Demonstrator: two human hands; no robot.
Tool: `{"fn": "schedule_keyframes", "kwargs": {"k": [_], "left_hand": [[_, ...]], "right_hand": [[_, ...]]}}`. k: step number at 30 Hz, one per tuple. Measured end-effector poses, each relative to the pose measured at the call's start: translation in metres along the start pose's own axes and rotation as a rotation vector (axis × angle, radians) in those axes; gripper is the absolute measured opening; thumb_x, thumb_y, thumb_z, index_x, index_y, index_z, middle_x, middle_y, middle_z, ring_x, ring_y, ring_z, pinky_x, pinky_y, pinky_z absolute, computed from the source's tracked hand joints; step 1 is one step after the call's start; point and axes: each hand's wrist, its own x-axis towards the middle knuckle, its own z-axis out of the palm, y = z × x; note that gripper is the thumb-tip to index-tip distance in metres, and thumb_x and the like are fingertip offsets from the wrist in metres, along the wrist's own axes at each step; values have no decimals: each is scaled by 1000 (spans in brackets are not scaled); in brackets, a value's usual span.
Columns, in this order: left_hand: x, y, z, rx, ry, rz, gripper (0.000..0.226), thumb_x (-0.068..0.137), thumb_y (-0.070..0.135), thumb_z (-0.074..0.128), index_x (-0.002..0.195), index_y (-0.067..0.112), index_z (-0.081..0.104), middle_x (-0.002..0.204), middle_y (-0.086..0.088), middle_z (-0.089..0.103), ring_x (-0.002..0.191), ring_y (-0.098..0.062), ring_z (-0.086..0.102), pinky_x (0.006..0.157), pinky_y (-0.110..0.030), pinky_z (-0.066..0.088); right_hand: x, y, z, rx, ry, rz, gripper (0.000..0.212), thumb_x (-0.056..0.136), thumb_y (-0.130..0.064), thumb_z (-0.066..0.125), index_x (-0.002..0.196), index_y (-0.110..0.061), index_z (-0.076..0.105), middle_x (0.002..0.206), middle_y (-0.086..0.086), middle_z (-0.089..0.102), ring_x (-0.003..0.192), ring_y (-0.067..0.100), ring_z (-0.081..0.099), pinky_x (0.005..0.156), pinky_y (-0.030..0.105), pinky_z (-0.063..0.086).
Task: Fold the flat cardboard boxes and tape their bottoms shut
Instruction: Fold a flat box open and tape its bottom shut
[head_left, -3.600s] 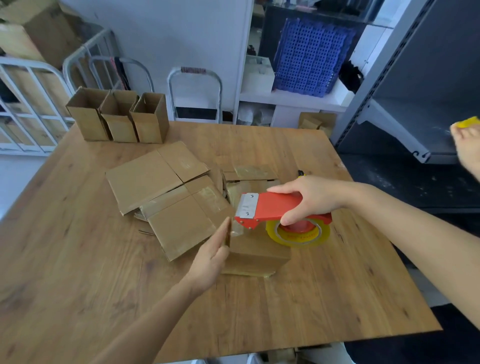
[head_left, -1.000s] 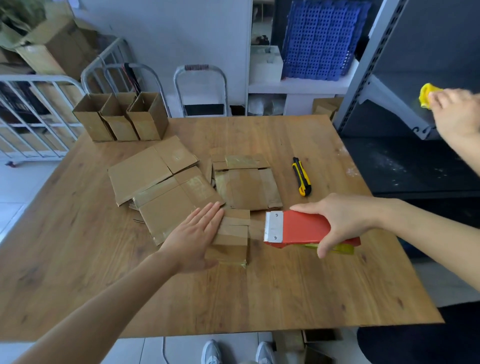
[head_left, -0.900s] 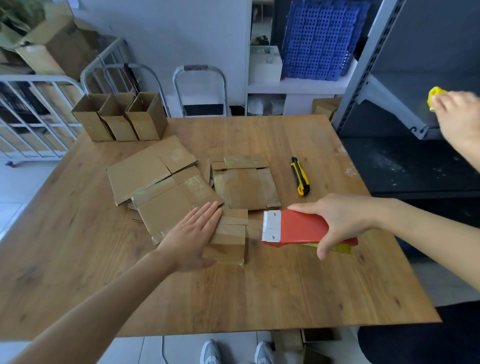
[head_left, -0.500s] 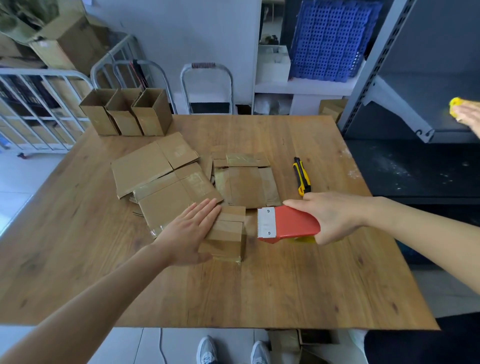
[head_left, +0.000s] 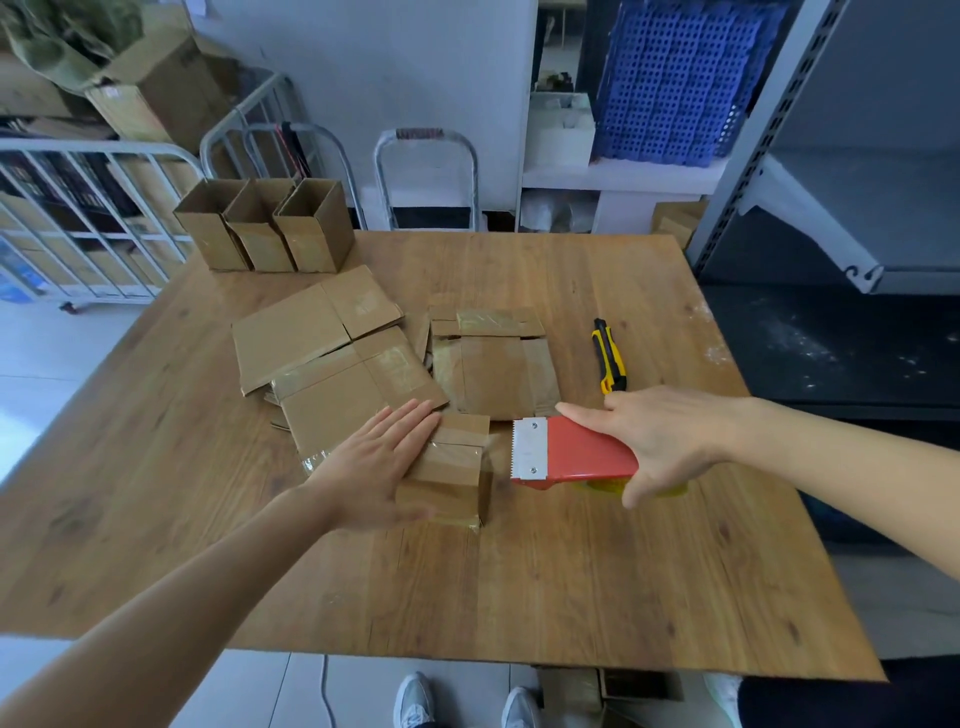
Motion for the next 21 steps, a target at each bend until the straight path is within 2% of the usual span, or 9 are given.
{"fn": "schedule_keyframes", "kwargs": {"k": [2,4,6,8,10,13,16,19,21], "left_hand": [[2,6,-9,-217,-13,-106,106,72,90,12,153,25,-8,162,2,2,147,-9,-8,118,-28,-8],[8,13,-19,-361,-43,-216,100,71,87,10,154,30,3,157,4,17,145,-15,8,118,-33,5],[23,26,-25,-320,-80,-333,104,66,90,8,149,30,25,147,0,30,138,-23,21,116,-39,17],[42,41,-28,-181,-106,-459,108,62,94,13,135,20,43,138,-9,41,131,-30,31,114,-46,21],[56,55,-25,-94,-137,-548,104,68,90,27,132,11,44,142,-15,41,138,-36,25,115,-54,13],[61,58,-20,-105,-119,-576,96,72,83,35,135,11,40,148,-13,35,144,-36,11,115,-59,3],[61,56,-20,-109,-120,-565,88,72,81,35,131,16,43,143,-10,39,141,-34,17,114,-60,3],[63,57,-20,-103,-122,-559,83,74,80,34,128,18,44,139,-9,41,138,-33,23,113,-60,4],[62,57,-20,-104,-111,-554,79,76,78,34,127,18,44,138,-9,42,137,-32,24,114,-60,4]], "right_hand": [[1,-2,3,29,-10,-3,117,71,-67,67,151,-37,-12,106,-4,42,89,15,50,80,33,51],[2,-5,6,56,-10,-4,108,77,-58,65,153,-35,-9,104,-4,43,89,15,51,79,33,52],[2,-11,8,60,-2,-5,100,82,-51,61,154,-33,-6,103,-2,43,87,16,52,76,32,52],[6,-19,8,37,2,-2,96,84,-49,59,155,-32,-4,102,-1,44,84,18,52,73,34,52],[11,-23,5,10,-18,6,96,84,-46,60,155,-30,-3,100,1,42,82,20,51,72,35,52],[13,-23,0,2,-62,8,105,79,-48,68,155,-30,-3,106,3,45,84,19,50,69,32,50],[12,-21,-4,6,-103,10,113,74,-51,74,154,-31,-4,112,2,47,86,16,49,64,29,44],[15,-25,-6,-30,-105,19,107,77,-39,69,155,-30,-3,105,3,49,70,14,48,57,30,45],[18,-30,-8,-78,-93,23,102,78,-31,65,155,-28,-2,103,6,51,68,16,51,52,29,44]]}}
